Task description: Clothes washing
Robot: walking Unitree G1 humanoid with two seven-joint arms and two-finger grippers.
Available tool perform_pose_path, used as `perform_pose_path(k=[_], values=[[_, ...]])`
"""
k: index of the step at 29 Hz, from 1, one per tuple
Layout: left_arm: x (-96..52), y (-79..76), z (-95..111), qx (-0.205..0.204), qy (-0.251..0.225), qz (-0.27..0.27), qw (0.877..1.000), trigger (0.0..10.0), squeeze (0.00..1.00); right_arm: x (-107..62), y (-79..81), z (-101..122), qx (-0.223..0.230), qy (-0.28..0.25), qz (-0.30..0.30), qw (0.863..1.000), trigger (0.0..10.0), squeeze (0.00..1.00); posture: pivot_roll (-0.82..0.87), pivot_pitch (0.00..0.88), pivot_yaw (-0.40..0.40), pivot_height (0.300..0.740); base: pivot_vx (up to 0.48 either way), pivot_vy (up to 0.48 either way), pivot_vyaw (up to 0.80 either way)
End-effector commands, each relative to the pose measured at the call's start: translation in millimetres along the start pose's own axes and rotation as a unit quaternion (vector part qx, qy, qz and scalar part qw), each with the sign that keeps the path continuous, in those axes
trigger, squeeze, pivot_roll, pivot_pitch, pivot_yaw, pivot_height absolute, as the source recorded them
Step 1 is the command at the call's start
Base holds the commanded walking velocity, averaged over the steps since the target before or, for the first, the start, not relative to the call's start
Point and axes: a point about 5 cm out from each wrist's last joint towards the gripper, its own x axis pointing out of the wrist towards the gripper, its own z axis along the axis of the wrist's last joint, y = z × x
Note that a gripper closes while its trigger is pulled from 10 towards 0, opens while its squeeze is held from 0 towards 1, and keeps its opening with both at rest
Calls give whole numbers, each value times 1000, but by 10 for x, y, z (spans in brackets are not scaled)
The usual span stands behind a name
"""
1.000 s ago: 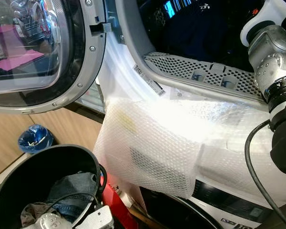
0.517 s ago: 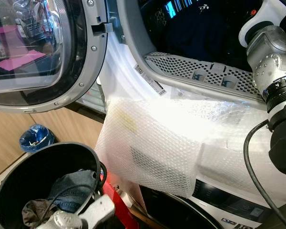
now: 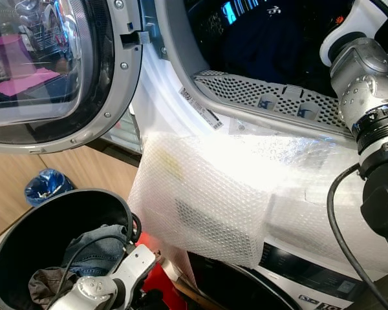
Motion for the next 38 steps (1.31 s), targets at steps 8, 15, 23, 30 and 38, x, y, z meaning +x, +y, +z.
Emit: perform_pose_path(k=[8, 15, 23, 30, 38], values=[[30, -106, -4, 38, -4, -2, 999, 10000, 0, 33, 103, 376, 40, -51, -37, 997, 10000, 1000, 19, 84, 46, 740, 0, 0, 0], [67, -146, 9, 29, -17, 13, 999, 10000, 0, -27, -163, 696, 23, -69, -181, 981, 10000, 0, 23, 83, 27, 740, 0, 0, 0], [100, -169, 32, 24, -20, 12, 999, 10000, 0, 40, 109, 357, -88, 11, -68, 994, 10000, 0, 9, 86, 29, 740, 0, 0, 0], [105, -189, 16, 22, -18, 8, 1000, 10000, 0, 38, 114, 297, -51, 24, -27, 998, 10000, 0, 1, 87, 29, 740, 0, 0, 0], [128, -217, 32, 18, -20, 1, 1000, 10000, 0, 9, -39, 496, -95, 23, -20, 995, 10000, 0, -40, 96, 34, 740, 0, 0, 0]])
